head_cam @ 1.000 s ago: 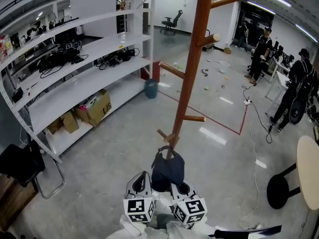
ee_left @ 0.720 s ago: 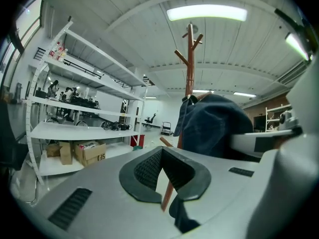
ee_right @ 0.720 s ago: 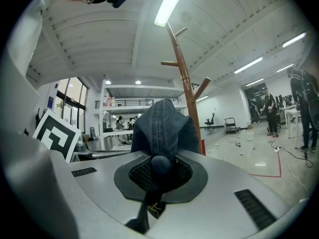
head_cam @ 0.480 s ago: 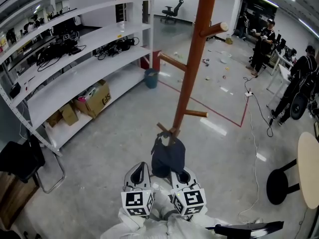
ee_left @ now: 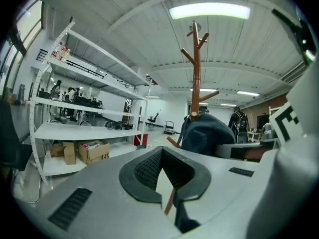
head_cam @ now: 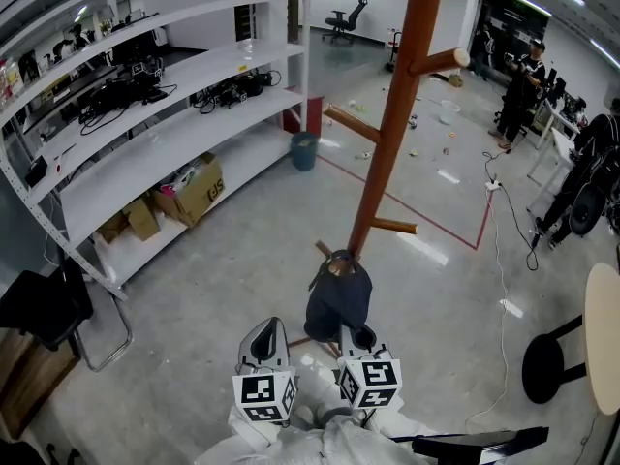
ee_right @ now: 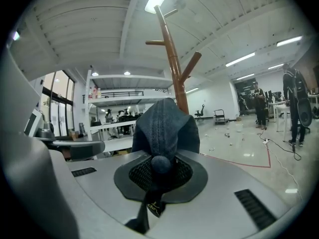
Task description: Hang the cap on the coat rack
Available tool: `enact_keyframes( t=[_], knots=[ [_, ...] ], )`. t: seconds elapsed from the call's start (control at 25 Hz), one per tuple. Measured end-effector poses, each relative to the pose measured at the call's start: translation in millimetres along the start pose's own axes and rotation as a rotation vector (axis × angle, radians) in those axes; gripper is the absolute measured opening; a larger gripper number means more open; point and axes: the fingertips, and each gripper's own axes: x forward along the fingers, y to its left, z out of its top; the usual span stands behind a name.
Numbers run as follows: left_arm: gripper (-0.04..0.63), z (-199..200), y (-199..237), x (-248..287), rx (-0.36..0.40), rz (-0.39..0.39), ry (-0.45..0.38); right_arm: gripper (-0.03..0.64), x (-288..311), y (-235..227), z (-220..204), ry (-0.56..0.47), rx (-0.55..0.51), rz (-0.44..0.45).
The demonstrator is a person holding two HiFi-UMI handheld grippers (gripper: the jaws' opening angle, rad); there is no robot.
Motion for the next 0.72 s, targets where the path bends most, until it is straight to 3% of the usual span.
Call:
enact_keyframes(
  t=[0.4,0.72],
  knots=[
    [-0.009,-4,1,-7,0.002,0.011,0.02,0.02,9,-13,-15,0.011,-0.009,-0.042],
    [-0.009,-11,2,-12,0.003,0.009,0.038,0.02,27,-18,-30,0.001,-0.091,-0.059]
  ],
)
